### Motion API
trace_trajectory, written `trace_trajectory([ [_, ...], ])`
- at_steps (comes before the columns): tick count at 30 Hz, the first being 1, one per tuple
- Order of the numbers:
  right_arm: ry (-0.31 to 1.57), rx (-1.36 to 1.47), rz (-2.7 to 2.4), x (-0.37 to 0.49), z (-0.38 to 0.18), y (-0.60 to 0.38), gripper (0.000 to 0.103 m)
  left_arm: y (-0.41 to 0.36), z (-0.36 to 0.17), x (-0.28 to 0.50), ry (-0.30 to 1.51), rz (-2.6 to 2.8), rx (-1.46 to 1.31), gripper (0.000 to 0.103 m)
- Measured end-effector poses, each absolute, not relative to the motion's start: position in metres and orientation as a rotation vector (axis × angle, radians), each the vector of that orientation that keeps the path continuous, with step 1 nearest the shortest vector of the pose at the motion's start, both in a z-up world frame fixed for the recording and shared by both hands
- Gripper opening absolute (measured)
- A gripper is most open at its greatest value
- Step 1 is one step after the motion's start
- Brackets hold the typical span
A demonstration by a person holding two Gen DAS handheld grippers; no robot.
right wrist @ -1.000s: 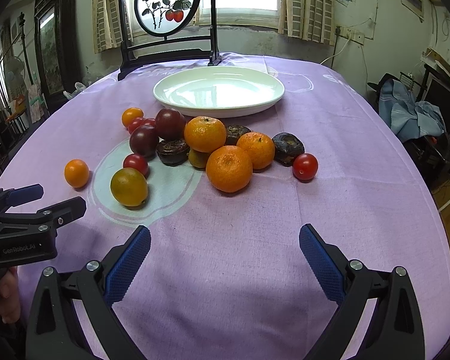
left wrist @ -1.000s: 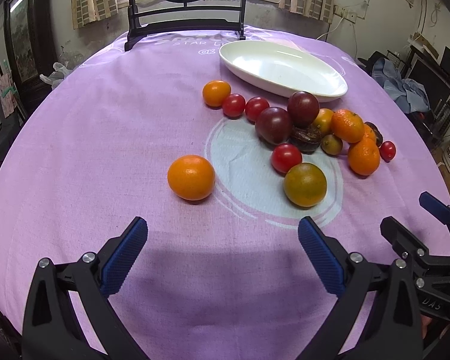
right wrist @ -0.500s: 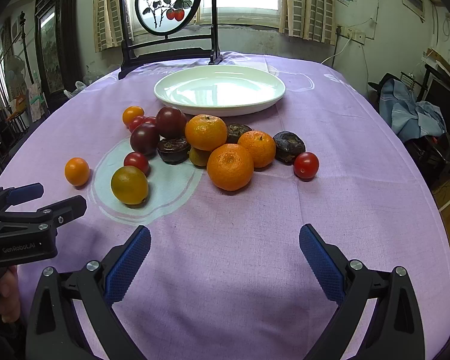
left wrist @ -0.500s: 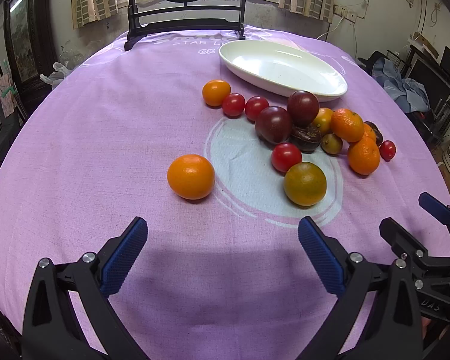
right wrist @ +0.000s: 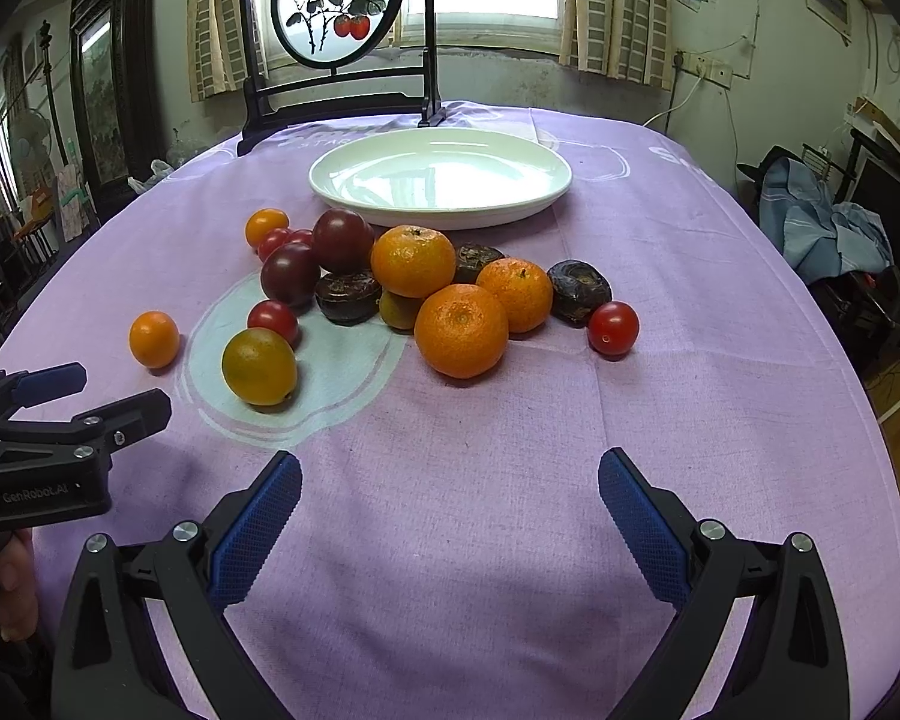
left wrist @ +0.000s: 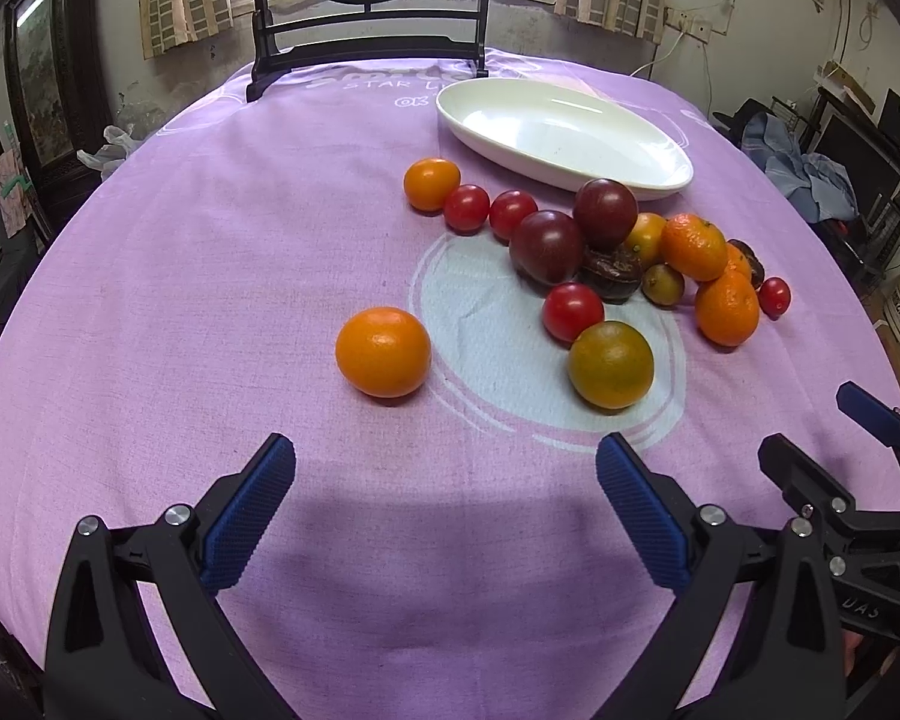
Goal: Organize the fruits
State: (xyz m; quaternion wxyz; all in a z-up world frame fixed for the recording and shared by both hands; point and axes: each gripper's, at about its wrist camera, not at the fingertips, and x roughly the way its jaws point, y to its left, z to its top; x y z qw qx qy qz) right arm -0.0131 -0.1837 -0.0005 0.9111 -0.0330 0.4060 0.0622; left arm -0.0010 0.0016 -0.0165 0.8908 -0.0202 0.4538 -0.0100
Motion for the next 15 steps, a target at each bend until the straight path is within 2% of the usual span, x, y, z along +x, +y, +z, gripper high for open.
trace_trajectory([
  [11,0.837,-0.086,0.186,-0.021,-0.003,-0.183,0.099,0.033,-0.032,0.003,0.962,-0.020,0.012,0.098],
  [12,0.840,-0.090,0.194,-0.021,-0.003,-0.183,0.099,0.032,-0.033,0.007,0.971,-0.032,0.016,0.095],
  [13,0.843,-0.094,0.201,-0.021,-0.004,-0.183,0.099,0.031,-0.034,0.011,0.977,-0.043,0.018,0.085],
  [15,0.843,-0.096,0.207,-0.021,-0.004,-0.183,0.099,0.027,-0.037,0.024,1.008,-0.067,0.030,0.074],
])
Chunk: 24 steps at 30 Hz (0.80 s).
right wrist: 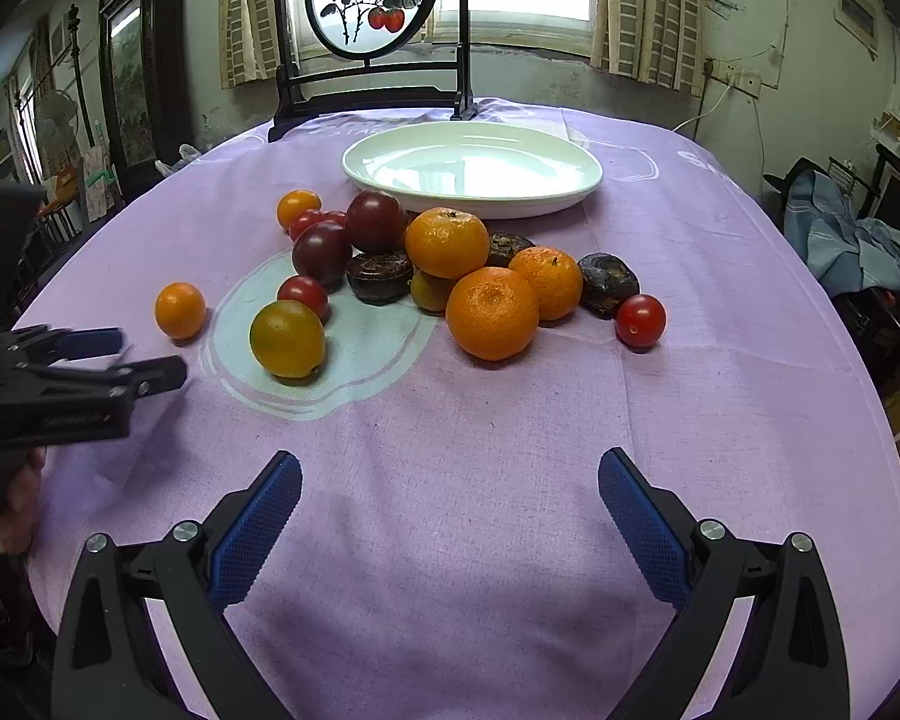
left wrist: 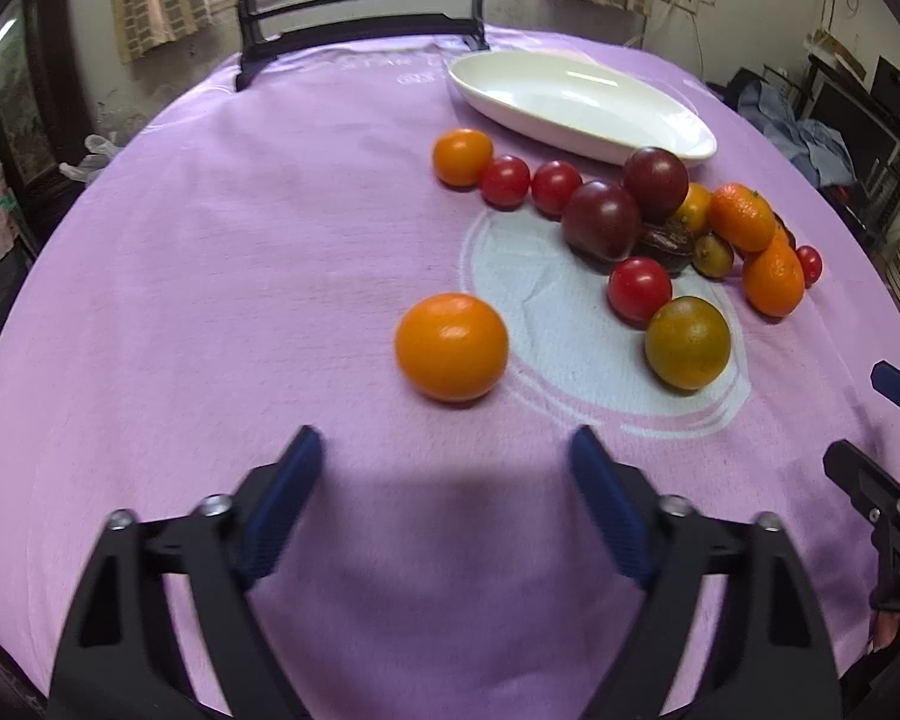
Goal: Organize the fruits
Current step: 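Grasp an orange cherry tomato with the left tool while the right tool grasps another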
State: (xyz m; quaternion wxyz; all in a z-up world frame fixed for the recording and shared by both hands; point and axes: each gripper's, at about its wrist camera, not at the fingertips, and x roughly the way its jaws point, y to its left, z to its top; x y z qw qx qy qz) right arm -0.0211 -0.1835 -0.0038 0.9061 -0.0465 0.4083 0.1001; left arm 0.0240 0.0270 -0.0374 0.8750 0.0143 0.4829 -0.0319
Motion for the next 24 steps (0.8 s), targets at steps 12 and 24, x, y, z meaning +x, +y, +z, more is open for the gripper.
trace_trajectory([
  [12,0.848,-0.010,0.179,-0.007,0.003,-0.215,0.099,0.014,-0.034,0.050,0.975,-0.110,0.065,0.039],
  [24,0.945,-0.048,0.194,0.043,-0.010,-0.205,0.076,0.013,-0.036,0.045,0.967,-0.124,0.034,0.039],
])
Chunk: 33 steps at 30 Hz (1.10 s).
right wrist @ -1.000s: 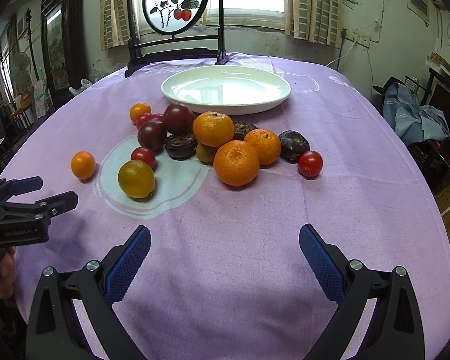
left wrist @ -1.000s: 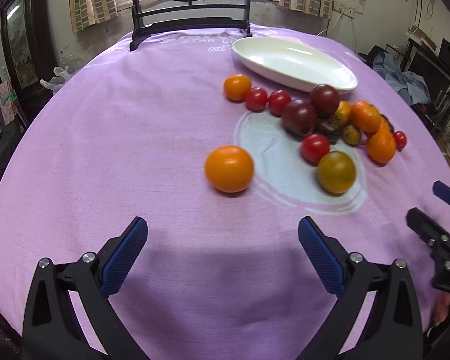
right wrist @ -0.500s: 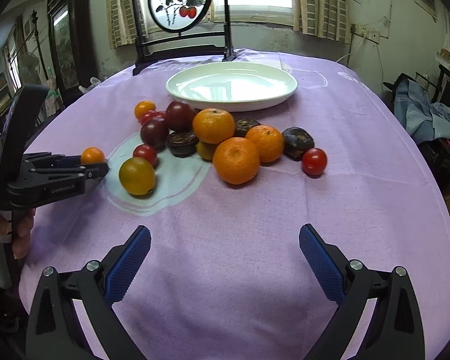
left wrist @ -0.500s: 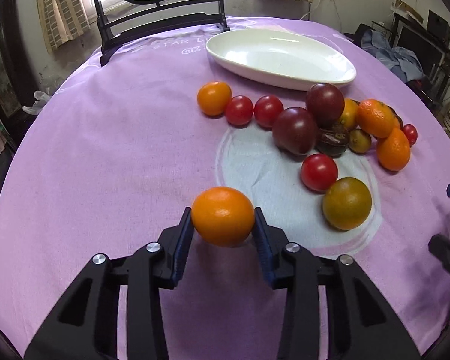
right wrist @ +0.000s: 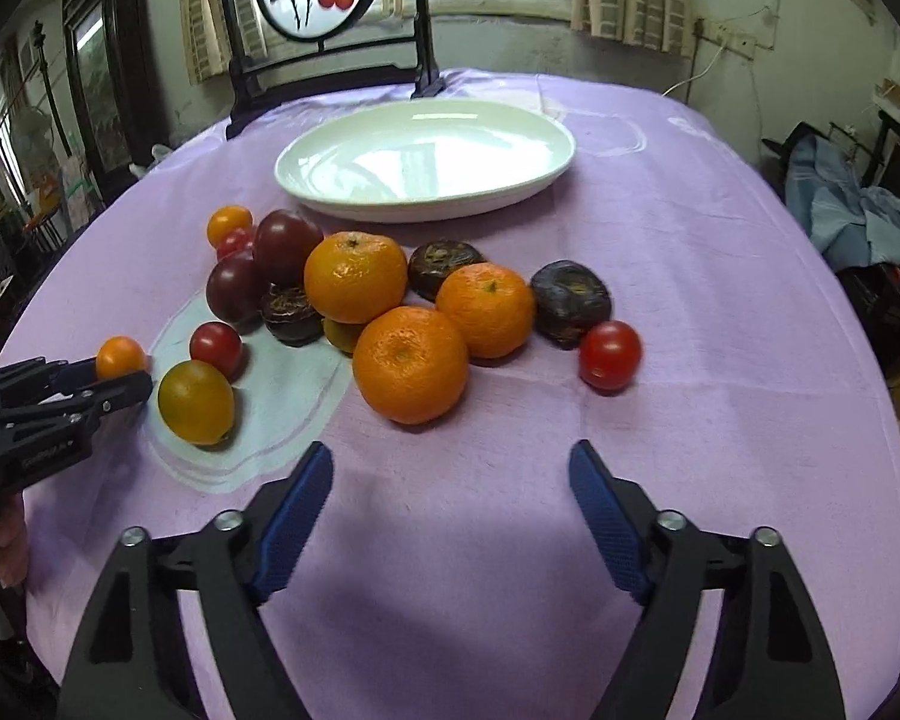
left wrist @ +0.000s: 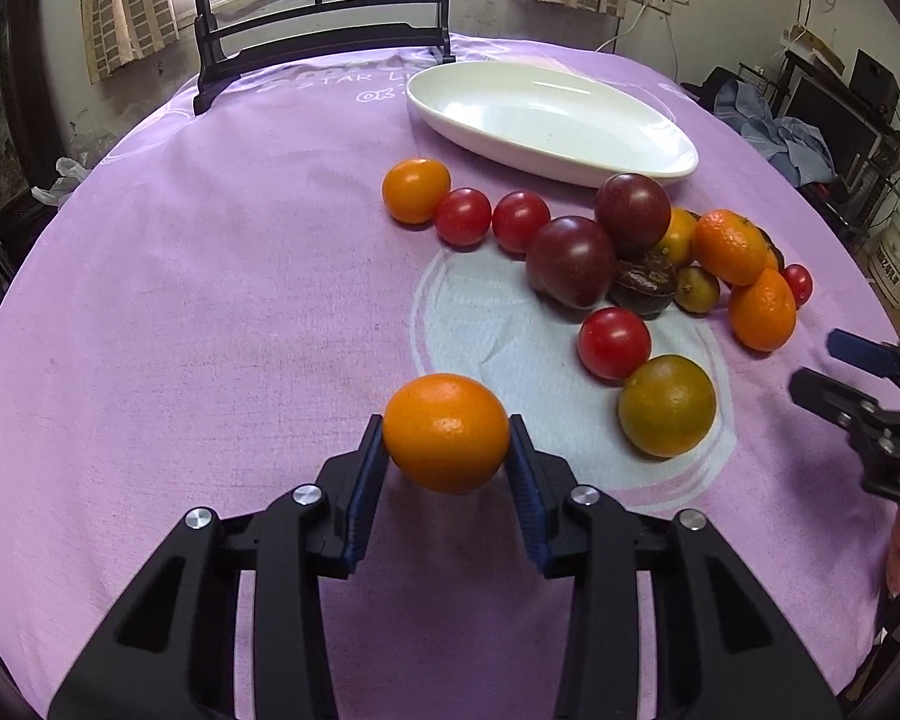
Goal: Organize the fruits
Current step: 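Grasp an orange cherry tomato with the left tool while the right tool grasps another, then carry both orange cherry tomatoes onto the white plate and open both tools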
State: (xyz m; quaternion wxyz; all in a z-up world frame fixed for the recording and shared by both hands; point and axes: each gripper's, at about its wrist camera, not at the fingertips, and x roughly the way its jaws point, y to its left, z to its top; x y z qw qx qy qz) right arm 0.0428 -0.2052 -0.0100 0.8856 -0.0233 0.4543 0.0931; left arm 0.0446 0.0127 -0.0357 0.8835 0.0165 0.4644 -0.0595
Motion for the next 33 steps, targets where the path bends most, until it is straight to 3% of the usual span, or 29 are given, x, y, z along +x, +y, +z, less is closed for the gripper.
trace_trajectory([
  [5,0.961,-0.112,0.177,0.069,-0.013,-0.185,0.071,0.013,-0.036,0.046,0.969,-0.121,0.034,0.039],
  [7,0.965,-0.135,0.174,0.078,-0.015,-0.179,0.049,0.012,-0.035,0.047,0.969,-0.118,0.037,0.039],
  [8,0.976,-0.131,0.191,0.080,-0.017,-0.177,0.046,0.012,-0.035,0.047,0.968,-0.118,0.038,0.039],
  [21,0.795,-0.017,0.298,0.037,0.043,-0.202,0.045,0.011,0.018,0.054,0.862,-0.200,0.012,0.038],
  [27,0.733,-0.041,0.289,0.083,0.073,-0.194,0.045,-0.016,0.051,0.105,0.799,-0.208,0.037,0.039],
  [33,0.824,-0.022,0.258,0.160,0.053,-0.182,0.045,-0.031,0.045,0.189,0.857,-0.181,-0.014,0.039],
])
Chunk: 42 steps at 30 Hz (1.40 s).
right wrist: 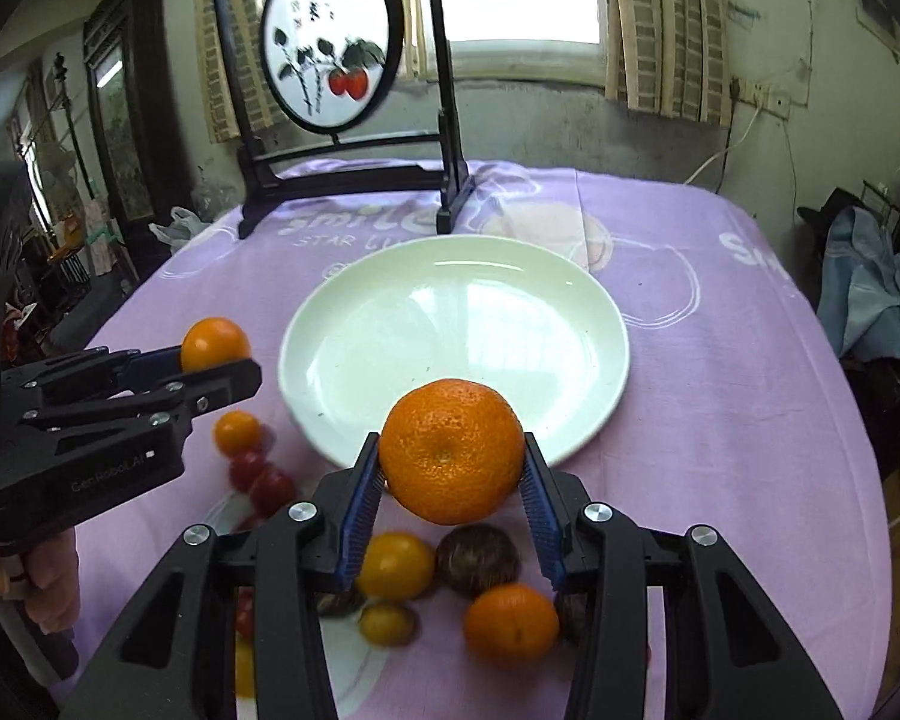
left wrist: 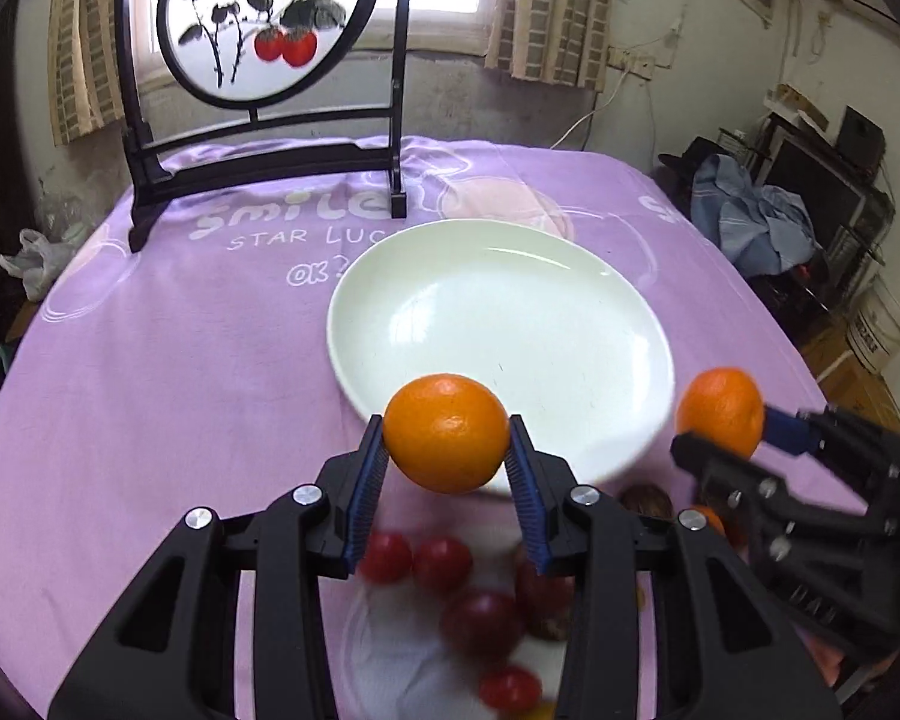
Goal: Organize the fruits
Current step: 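Carry both orange cherry tomatoes onto the white plate and open both tools, then grasp a mandarin orange with the right tool while the left tool returns to the pile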
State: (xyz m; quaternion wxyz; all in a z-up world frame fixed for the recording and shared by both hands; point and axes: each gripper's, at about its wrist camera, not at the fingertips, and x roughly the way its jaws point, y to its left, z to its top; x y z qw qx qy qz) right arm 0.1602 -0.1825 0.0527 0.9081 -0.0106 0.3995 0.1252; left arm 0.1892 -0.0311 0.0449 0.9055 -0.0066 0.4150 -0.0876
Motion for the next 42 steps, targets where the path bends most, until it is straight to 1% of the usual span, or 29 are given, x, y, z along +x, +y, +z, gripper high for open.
trace_trajectory([
  [4,0.901,0.016,0.254,0.192,0.026,-0.180,0.046,-0.036,0.019,0.231,0.931,-0.146,-0.020,0.039],
  [8,0.961,0.014,0.278,0.205,0.008,-0.181,0.047,-0.044,-0.003,0.248,0.979,-0.142,-0.018,0.039],
  [9,0.958,0.018,0.282,0.207,0.007,-0.182,0.055,-0.047,-0.007,0.251,0.988,-0.147,-0.020,0.039],
  [10,0.943,0.024,0.276,0.208,0.007,-0.184,0.066,-0.050,-0.011,0.252,0.998,-0.152,-0.022,0.043],
  [11,0.937,0.024,0.268,0.208,0.008,-0.186,0.067,-0.053,-0.013,0.254,1.006,-0.150,-0.030,0.050],
  [12,0.937,0.018,0.262,0.208,0.008,-0.187,0.067,-0.054,-0.013,0.254,1.004,-0.143,-0.038,0.065],
  [13,0.939,0.017,0.272,0.206,0.008,-0.187,0.067,-0.054,-0.012,0.252,0.988,-0.136,-0.043,0.070],
  [15,0.940,0.023,0.279,0.203,0.011,-0.189,0.067,-0.053,-0.004,0.244,0.957,-0.132,-0.029,0.070],
  [17,0.944,0.036,0.281,0.199,0.013,-0.192,0.067,-0.050,0.003,0.233,0.938,-0.121,-0.001,0.073],
  [19,0.929,0.037,0.287,0.192,0.019,-0.193,0.068,-0.042,0.010,0.218,0.909,-0.092,0.008,0.083],
  [20,0.916,0.033,0.287,0.188,0.023,-0.193,0.070,-0.037,0.014,0.210,0.893,-0.081,0.005,0.085],
  [21,0.901,0.031,0.288,0.184,0.027,-0.194,0.074,-0.032,0.017,0.201,0.877,-0.071,0.001,0.088],
  [22,0.880,0.029,0.291,0.178,0.032,-0.194,0.077,-0.026,0.019,0.193,0.861,-0.064,-0.004,0.089],
  [25,0.825,0.023,0.298,0.156,0.043,-0.196,0.081,-0.010,0.022,0.165,0.824,-0.031,-0.018,0.092],
  [27,0.806,0.029,0.288,0.141,0.045,-0.200,0.082,-0.004,0.018,0.151,0.827,-0.032,-0.020,0.092],
  [30,0.800,0.059,0.275,0.114,0.040,-0.209,0.082,0.001,0.007,0.130,0.855,-0.047,-0.026,0.092],
  [35,0.841,0.101,0.276,0.069,0.020,-0.218,0.082,0.003,-0.004,0.094,0.862,-0.076,-0.029,0.092],
  [42,0.877,0.023,0.259,0.030,0.006,-0.215,0.082,0.015,-0.024,0.070,0.877,-0.082,-0.091,0.093],
])
